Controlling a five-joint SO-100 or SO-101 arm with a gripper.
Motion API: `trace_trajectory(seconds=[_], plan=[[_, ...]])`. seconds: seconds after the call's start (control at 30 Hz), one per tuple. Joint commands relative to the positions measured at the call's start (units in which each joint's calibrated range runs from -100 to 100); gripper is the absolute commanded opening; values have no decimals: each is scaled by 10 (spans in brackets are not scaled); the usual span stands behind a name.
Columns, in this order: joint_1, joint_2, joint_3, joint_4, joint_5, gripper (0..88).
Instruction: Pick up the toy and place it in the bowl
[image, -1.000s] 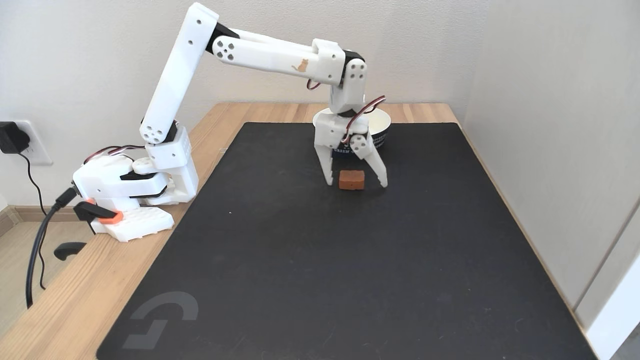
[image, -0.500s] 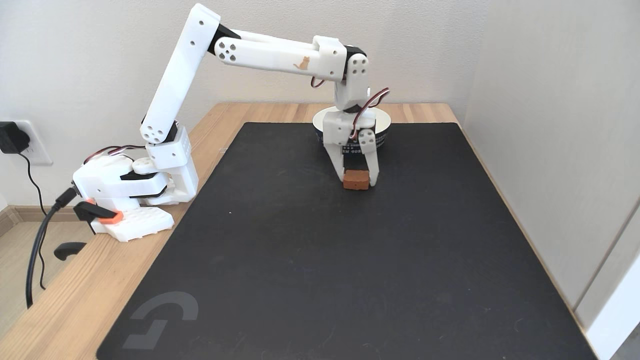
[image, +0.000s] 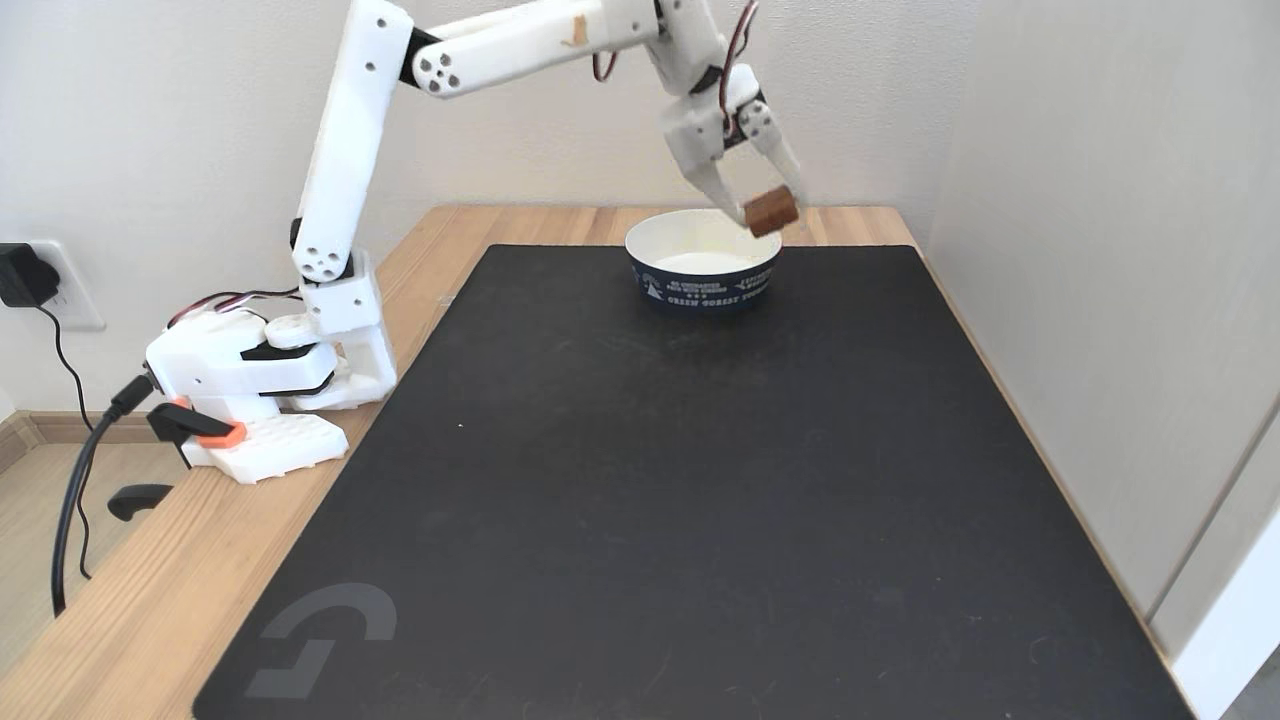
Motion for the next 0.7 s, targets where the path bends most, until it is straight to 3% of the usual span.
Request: trace_trajectory(seconds=[0.0,0.13,0.3,0.43,0.5,0.53,0.57,0.6,0.67], plan=[[-41,-72,51,-85,-3,29],[-63,-76,164,-116,-5,29],[-90,-73,284,-248,-60,29],[-99,-77,298,-278,-71,42],[-99,-77,293,-273,-69,96],[-99,-77,293,-270,-67,152],[-100,-77,294,-269,-66,274],[-101,-77,294,-269,-66,321],[-103,-78,293,-269,-66,332]])
